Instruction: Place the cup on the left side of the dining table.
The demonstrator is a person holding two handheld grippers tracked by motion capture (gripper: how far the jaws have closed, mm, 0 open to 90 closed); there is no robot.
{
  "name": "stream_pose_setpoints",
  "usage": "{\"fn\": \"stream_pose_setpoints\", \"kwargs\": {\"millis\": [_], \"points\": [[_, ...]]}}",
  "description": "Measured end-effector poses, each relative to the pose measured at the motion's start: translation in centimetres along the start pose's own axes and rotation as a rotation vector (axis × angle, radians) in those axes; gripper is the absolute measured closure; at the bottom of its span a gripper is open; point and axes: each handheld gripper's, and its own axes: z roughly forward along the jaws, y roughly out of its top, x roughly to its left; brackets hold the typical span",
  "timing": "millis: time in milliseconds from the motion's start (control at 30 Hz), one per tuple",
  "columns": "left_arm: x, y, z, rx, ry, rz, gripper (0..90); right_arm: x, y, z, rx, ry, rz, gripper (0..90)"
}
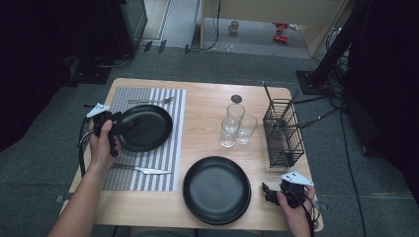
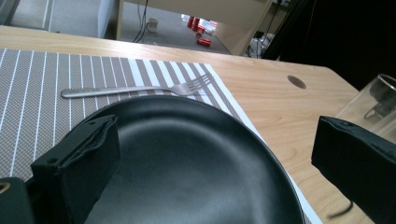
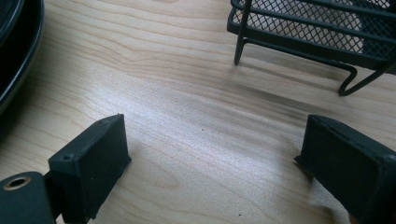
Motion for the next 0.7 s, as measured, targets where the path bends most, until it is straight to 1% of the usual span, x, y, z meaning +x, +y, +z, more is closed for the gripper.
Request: {"fn": "stream_pose_setpoints", "kwargs": {"millis": [133,167,200,233,267,300,333,367,400,433,467,500,600,633,700], "points": [[-0.3,-0.4,-0.4,-0.002,0.005,0.021,1.7,0.0,0.0,0.0,0.001,0.002,-0.001,7.0],[-0.4,-0.6,-0.5,-0.001,-0.001,0.025,1.7,0.0,0.0,0.0,0.002,0.002,-0.002,6.8],[-0.6,-0.9,-0.8,0.01,-0.016,0.033,1.7,0.0,0.0,0.0,0.002,0.002,-0.002,6.8],[-0.7,-1.1,-0.8,0.021,-0.01,0.043,1.7,0.0,0.0,0.0,0.002,0.002,-0.001,6.8],[-0.7,-1.1,-0.8,0.021,-0.01,0.043,1.7,0.0,0.0,0.0,0.002,0.002,-0.001,6.8],[-0.9,-1.4,-1.1,0.03,0.001,0.064,1.7,0.0,0.0,0.0,0.002,0.002,-0.001,6.8],[-1.0,-1.6,-1.2,0.031,0.0,0.063,1.7,0.0,0.0,0.0,0.002,0.002,-0.001,6.8],[-1.1,-1.7,-1.3,0.037,-0.013,0.062,1.7,0.0,0.0,0.0,0.002,0.002,-0.002,6.8],[-1.1,-1.7,-1.3,0.037,-0.013,0.062,1.7,0.0,0.0,0.0,0.002,0.002,-0.002,6.8],[-1.3,-1.8,-1.4,0.041,-0.02,0.068,1.7,0.0,0.0,0.0,0.002,0.002,-0.002,6.8],[-1.6,-1.9,-1.5,0.049,-0.014,0.085,1.7,0.0,0.0,0.0,0.002,0.002,-0.002,6.8],[-2.0,-2.3,-1.7,0.061,-0.004,0.111,1.7,0.1,0.0,0.0,0.002,-0.002,0.003,6.9],[-2.4,-2.6,-2.1,0.06,-0.016,0.104,1.7,0.2,-0.1,-0.1,0.002,-0.006,0.006,6.9],[-2.7,-2.9,-2.5,0.056,-0.016,0.108,1.7,0.2,-0.1,-0.1,0.002,-0.004,0.005,6.9],[-3.0,-3.1,-3.0,0.058,-0.016,0.115,1.7,0.3,-0.2,-0.2,0.0,0.0,0.006,7.5]]}}
